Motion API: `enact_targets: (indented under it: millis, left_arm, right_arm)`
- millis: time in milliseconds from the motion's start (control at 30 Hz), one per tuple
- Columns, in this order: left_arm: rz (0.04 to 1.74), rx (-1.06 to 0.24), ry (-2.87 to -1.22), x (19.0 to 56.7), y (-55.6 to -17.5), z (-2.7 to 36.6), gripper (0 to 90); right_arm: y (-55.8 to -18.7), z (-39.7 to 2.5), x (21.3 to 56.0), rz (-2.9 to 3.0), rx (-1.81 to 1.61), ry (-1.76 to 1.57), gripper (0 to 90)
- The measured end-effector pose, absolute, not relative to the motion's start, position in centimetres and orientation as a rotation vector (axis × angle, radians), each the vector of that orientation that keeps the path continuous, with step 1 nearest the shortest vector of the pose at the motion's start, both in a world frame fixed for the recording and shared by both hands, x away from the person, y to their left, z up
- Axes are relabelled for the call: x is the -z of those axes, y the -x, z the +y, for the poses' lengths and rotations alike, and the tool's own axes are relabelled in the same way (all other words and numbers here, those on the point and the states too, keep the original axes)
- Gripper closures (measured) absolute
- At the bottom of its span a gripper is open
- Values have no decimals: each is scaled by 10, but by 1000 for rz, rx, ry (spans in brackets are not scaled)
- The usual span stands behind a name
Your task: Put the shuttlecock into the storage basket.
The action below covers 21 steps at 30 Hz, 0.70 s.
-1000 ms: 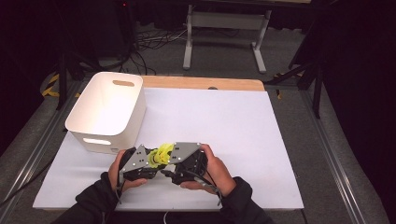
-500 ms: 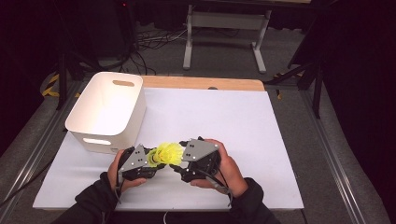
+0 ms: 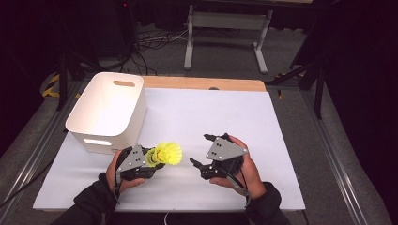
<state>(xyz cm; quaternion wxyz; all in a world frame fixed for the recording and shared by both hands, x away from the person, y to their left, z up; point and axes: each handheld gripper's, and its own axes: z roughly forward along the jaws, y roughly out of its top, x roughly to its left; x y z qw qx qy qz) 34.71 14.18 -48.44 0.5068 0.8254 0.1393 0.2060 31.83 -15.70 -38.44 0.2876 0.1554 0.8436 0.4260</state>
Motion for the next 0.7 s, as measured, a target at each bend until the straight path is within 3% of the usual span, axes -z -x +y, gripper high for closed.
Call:
enact_targets:
  millis: [700]
  left_arm:
    - [358,-513,-1957,480,-346,153,495]
  right_arm:
    - [-322,-191,414,2198,-1146,-494,176]
